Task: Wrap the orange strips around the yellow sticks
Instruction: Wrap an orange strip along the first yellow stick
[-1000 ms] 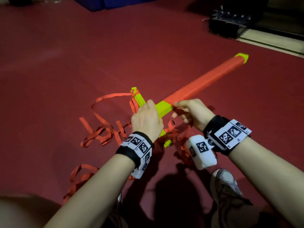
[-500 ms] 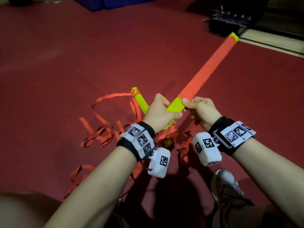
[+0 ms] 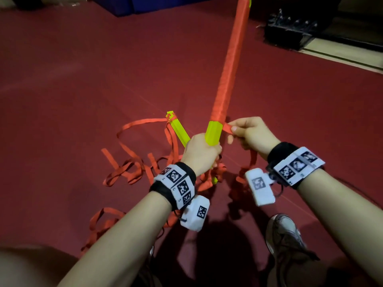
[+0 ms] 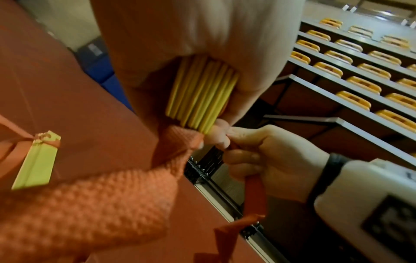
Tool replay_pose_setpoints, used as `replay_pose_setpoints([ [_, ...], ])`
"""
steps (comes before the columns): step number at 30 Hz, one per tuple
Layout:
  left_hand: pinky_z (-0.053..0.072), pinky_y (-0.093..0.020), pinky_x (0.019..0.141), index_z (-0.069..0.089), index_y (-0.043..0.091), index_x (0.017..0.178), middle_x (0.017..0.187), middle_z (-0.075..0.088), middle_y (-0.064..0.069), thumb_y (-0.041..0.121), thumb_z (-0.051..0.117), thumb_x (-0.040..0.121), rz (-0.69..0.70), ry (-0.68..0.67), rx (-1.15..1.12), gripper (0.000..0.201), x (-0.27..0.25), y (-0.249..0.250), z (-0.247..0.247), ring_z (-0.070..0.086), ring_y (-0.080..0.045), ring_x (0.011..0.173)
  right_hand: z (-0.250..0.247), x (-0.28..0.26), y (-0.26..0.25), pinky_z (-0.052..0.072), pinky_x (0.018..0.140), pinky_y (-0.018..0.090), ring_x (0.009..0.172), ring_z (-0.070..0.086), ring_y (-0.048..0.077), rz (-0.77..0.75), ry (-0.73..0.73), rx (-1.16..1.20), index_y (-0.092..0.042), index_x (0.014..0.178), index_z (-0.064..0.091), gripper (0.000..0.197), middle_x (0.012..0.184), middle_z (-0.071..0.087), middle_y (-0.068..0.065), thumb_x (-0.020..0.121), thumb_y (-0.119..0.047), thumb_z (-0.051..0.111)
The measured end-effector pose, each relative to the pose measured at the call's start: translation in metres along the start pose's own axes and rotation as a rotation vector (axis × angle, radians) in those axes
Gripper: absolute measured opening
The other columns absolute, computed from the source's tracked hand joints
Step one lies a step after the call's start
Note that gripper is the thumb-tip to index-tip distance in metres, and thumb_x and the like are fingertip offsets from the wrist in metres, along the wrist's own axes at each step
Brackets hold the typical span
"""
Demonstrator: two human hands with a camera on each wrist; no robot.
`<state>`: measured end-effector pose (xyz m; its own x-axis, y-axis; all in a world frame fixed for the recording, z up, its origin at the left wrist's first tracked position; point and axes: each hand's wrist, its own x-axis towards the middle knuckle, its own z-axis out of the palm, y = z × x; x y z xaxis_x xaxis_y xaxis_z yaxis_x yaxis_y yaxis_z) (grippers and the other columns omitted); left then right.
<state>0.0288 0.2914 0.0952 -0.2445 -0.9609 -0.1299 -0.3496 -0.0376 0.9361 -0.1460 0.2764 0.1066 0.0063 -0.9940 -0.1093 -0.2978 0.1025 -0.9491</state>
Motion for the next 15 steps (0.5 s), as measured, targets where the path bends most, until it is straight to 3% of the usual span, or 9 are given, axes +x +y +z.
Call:
replay_pose_setpoints([
  [3, 0.048, -0.031, 0.051, 0.061, 0.003, 0.078, 0.054, 0.059, -0.005, 0.015, 0.062, 0.076, 0.028, -0.025, -0.062, 0.013, -0.002, 0.003, -0.001, 0.056, -0.023, 0.042, 0.002, -0.002, 0.002, 0.035, 0.052, 0.009, 0.045, 0.051, -0.005, -0.109, 0.044, -0.452, -0.017, 0.096, 0.072, 0.024, 0.073, 0.074, 0.001, 0.099, -0.005, 0.051],
  [5, 0.046, -0.028, 0.049, 0.059, 0.006, 0.077, 0.057, 0.055, -0.01, 0.0, 0.06, 0.087, 0.007, -0.089, -0.207, 0.011, -0.003, 0.008, -0.004, 0.051, -0.023, 0.043, 0.001, -0.004, 0.001, 0.039, 0.056, 0.008, 0.05, 0.056, -0.008, -0.118, 0.057, -0.495, -0.017, 0.094, 0.071, 0.024, 0.076, 0.076, 0.0, 0.098, -0.004, 0.052],
  [7, 0.045, -0.027, 0.047, 0.058, 0.007, 0.08, 0.059, 0.052, -0.01, -0.004, 0.057, 0.09, -0.012, -0.152, -0.309, 0.015, -0.003, 0.01, -0.005, 0.049, -0.023, 0.043, -0.002, -0.003, 0.0, 0.045, 0.066, 0.019, 0.061, 0.063, 0.003, -0.113, 0.081, -0.52, -0.018, 0.09, 0.071, 0.024, 0.078, 0.075, 0.0, 0.096, -0.004, 0.053],
  [9, 0.045, -0.026, 0.047, 0.059, 0.007, 0.08, 0.057, 0.052, -0.009, -0.002, 0.06, 0.088, -0.028, -0.182, -0.364, 0.012, -0.003, 0.01, -0.007, 0.049, -0.022, 0.043, -0.007, -0.002, -0.004, 0.043, 0.073, 0.024, 0.077, 0.065, 0.017, -0.104, 0.105, -0.58, -0.02, 0.089, 0.072, 0.027, 0.082, 0.074, 0.002, 0.092, -0.001, 0.054],
  [12, 0.045, -0.028, 0.049, 0.06, 0.008, 0.08, 0.057, 0.052, -0.009, 0.009, 0.065, 0.075, -0.052, -0.212, -0.427, 0.008, -0.003, 0.006, -0.007, 0.049, -0.023, 0.043, -0.013, -0.005, -0.01, 0.052, 0.074, 0.028, 0.075, 0.07, 0.02, -0.085, 0.125, -0.528, -0.018, 0.078, 0.074, 0.039, 0.074, 0.074, 0.004, 0.076, 0.01, 0.047],
  [15, 0.045, -0.03, 0.05, 0.059, 0.007, 0.081, 0.057, 0.052, -0.01, 0.011, 0.065, 0.072, -0.063, -0.218, -0.458, 0.011, -0.003, 0.003, -0.007, 0.049, -0.024, 0.043, -0.013, -0.008, -0.011, 0.055, 0.059, 0.032, 0.057, 0.068, 0.021, -0.074, 0.13, -0.469, -0.021, 0.062, 0.072, 0.045, 0.06, 0.069, 0.003, 0.067, 0.011, 0.041],
])
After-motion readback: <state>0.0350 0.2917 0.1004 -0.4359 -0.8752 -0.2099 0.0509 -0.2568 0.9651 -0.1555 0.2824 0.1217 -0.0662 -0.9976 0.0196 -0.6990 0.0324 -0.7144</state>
